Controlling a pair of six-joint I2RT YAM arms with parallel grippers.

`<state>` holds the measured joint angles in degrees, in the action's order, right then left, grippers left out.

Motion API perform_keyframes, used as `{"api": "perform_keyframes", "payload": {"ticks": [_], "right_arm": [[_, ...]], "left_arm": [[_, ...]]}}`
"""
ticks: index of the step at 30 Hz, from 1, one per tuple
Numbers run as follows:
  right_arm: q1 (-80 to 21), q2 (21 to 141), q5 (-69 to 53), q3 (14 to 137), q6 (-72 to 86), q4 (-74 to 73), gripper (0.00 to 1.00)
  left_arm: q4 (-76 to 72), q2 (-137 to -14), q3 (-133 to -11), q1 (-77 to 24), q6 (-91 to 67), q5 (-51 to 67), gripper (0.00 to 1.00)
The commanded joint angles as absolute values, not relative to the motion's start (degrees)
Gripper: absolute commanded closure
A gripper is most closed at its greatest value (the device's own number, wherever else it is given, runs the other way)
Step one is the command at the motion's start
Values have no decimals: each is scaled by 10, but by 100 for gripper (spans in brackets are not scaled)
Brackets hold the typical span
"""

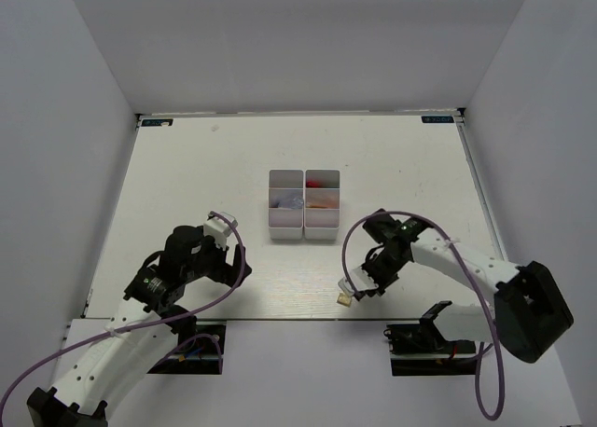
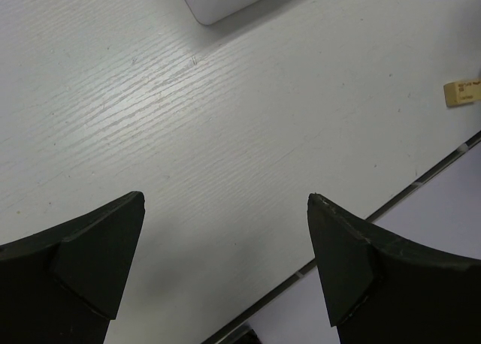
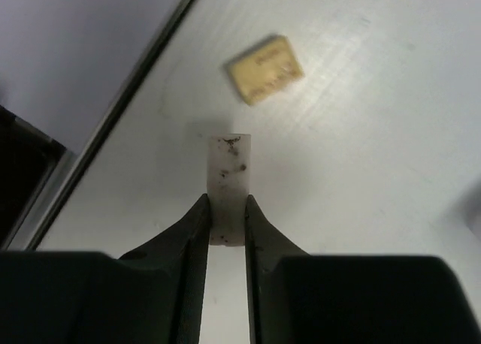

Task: Sort the stationery into containers
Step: Pick up the stationery from the corner of the board, then place the stationery in the storage box.

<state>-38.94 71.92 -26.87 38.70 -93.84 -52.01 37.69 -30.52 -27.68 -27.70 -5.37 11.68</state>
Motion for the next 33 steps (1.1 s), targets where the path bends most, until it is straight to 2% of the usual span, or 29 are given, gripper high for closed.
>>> {"api": "perform_keyframes", "payload": {"ticks": [1,5,9,15,33], "right_arm": [[-388,689,-229,495,-856,-577,100],[-388,698,-223,540,-773,-539,100],[-393,729,-163,558,-618,-416,100],[-402,761,-84,576,-516,-298,100],[-432,870,-37,668,-472,-270,98]], "left_arm": [[374,-301,-283,-275,-50,129,1],[375,-301,-281,-274,-51,127,1],[374,-300,-282,-274,-51,126,1],[376,-302,-282,-274,-51,127,1],[375,-302,-282,-274,-51,131,1]]}}
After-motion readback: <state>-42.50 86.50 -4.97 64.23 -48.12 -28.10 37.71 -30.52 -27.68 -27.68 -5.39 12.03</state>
